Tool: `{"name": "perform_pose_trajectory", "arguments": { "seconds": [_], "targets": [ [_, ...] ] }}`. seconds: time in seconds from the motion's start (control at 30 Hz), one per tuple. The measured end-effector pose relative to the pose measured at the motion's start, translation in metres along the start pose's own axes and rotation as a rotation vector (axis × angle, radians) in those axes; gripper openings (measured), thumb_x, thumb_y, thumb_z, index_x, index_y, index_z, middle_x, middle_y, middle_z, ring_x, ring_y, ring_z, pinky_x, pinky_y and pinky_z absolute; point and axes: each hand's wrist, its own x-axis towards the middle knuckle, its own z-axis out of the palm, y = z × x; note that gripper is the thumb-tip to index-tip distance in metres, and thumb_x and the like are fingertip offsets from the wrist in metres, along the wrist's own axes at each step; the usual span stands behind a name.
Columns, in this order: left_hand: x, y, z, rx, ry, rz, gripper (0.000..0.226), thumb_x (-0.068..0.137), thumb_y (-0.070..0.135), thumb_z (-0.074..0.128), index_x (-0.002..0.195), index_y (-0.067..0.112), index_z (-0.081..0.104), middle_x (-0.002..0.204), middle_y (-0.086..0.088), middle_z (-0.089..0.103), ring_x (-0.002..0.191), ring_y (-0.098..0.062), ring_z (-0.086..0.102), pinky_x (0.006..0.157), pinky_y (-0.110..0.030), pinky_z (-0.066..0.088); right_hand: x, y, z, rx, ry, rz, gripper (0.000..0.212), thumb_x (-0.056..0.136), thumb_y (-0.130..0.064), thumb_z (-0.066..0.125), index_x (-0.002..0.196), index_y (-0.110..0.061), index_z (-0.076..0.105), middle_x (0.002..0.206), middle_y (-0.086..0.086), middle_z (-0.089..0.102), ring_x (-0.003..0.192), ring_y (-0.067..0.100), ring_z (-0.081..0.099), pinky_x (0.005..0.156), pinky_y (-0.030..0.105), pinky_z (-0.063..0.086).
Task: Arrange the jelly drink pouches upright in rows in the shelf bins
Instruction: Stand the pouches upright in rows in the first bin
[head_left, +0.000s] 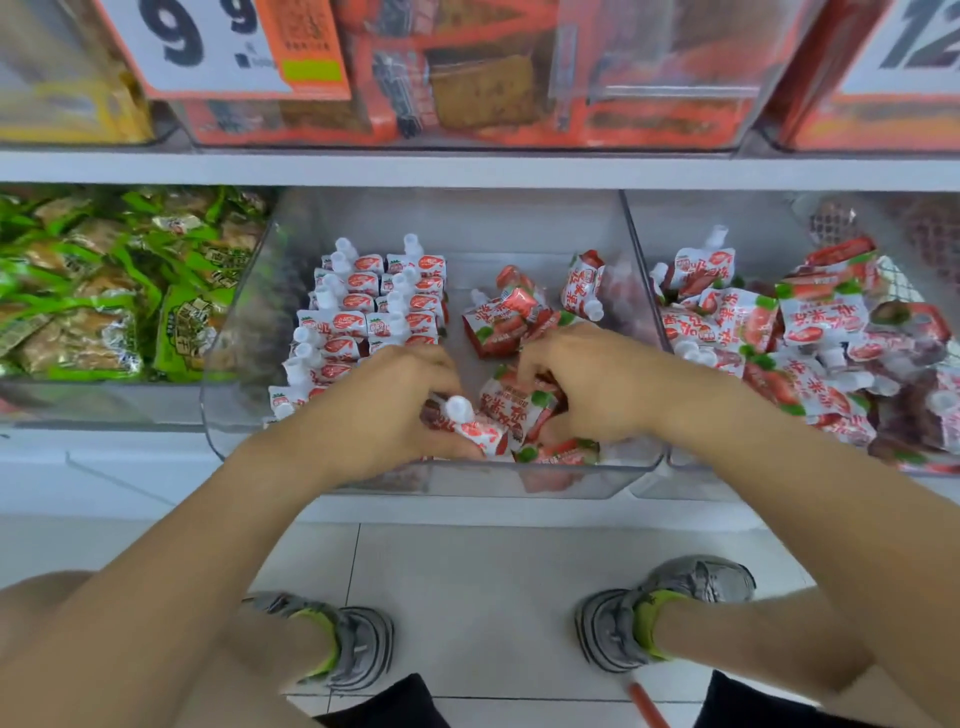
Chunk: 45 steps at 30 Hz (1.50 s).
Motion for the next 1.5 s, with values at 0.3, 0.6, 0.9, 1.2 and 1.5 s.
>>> {"name": "perform_pose_trajectory", "arguments": {
  "seconds": [0.3, 0.6, 0.9, 1.2, 1.5],
  "targets": [
    [-0.017, 0.019, 0.016, 0.16, -0.056, 0.111, 0.056, 0.089, 0.072, 0.027, 0.081, 0.028, 0.062, 0.064, 0.008, 0.053, 0.069, -0.011, 0.05, 0.071, -0.033, 0.042, 0.021, 0.004, -0.046, 0.02, -0.13, 0.007, 0.068, 0.072, -0.031, 0.086, 0.131, -0.018, 0.056, 0.126, 0.0, 0.062, 0.108, 0.017, 0.061, 0.095, 0.032, 0.049],
    [-0.011, 0.019, 0.017, 0.254, -0.143, 0.045, 0.039, 0.087, 0.057, 0.051, 0.107, 0.026, 0.063, 0.079, 0.001, 0.064, 0.081, -0.028, 0.059, 0.079, -0.034, 0.043, 0.056, -0.003, -0.014, -0.258, -0.225, -0.209, 0.084, 0.058, -0.048, 0.087, 0.129, -0.02, 0.052, 0.113, -0.002, 0.057, 0.111, 0.025, 0.051, 0.093, 0.04, 0.048],
    [-0.028, 0.01, 0.024, 0.207, 0.05, 0.101, 0.034, 0.083, 0.06, 0.056, 0.094, 0.03, 0.067, 0.073, 0.007, 0.065, 0.072, -0.021, 0.056, 0.066, -0.027, 0.038, 0.04, 0.007, -0.02, -0.251, 0.084, -0.194, 0.051, 0.068, -0.044, 0.082, 0.102, -0.017, 0.055, 0.101, 0.001, 0.049, 0.086, 0.018, 0.046, 0.067, 0.033, 0.041],
    [-0.035, 0.024, 0.021, -0.151, 0.407, -0.118, 0.063, 0.075, 0.058, 0.069, 0.127, 0.029, 0.05, 0.119, 0.015, 0.053, 0.109, 0.007, 0.049, 0.094, -0.002, 0.032, 0.033, -0.01, 0.016, 0.292, 0.039, -0.203, 0.016, 0.087, -0.03, 0.067, 0.097, -0.021, 0.058, 0.092, -0.007, 0.066, 0.082, 0.014, 0.061, 0.073, 0.031, 0.048],
    [-0.024, 0.015, 0.016, 0.12, 0.058, -0.05, 0.073, 0.069, 0.077, 0.053, 0.123, 0.028, 0.056, 0.107, 0.007, 0.065, 0.098, -0.013, 0.057, 0.081, -0.021, 0.041, 0.037, 0.003, -0.015, 0.1, -0.292, -0.216, 0.047, 0.082, 0.005, 0.051, 0.105, -0.032, 0.068, 0.091, -0.012, 0.065, 0.086, 0.016, 0.062, 0.079, 0.035, 0.055]
  ]
}}
